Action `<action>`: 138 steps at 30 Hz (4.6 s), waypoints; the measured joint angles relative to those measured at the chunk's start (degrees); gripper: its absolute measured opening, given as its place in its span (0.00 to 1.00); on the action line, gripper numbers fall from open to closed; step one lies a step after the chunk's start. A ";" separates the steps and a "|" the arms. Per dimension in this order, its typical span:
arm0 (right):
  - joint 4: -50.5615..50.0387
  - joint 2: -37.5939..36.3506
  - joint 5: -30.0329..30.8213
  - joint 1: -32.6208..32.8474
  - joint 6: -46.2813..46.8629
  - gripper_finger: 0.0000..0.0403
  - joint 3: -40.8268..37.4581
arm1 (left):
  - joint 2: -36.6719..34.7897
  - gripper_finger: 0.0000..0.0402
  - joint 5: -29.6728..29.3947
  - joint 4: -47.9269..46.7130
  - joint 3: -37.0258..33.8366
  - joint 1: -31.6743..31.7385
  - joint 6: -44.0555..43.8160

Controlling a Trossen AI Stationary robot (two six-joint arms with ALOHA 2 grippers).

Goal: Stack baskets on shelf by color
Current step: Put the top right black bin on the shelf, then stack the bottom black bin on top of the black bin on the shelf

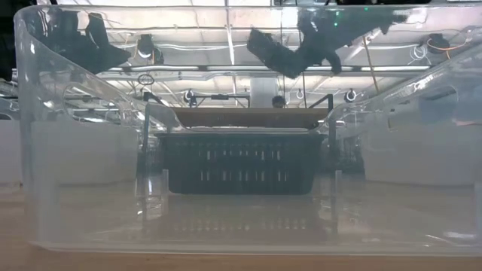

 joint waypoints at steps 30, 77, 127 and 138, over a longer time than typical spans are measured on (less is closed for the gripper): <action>-11.64 1.95 9.70 0.27 13.64 0.17 -2.97 | 0.02 0.23 -0.01 -5.11 0.00 0.00 -1.71; -33.66 12.15 -17.05 1.01 -46.97 0.20 16.11 | 0.02 0.23 0.00 -6.28 0.00 0.15 1.47; -19.46 21.13 -15.77 40.15 -79.63 0.33 4.51 | -0.01 0.23 -0.02 -7.30 0.00 0.15 1.48; -18.73 29.48 -15.59 40.29 -87.49 0.33 4.51 | -0.01 0.23 -0.02 -7.39 0.00 0.15 1.52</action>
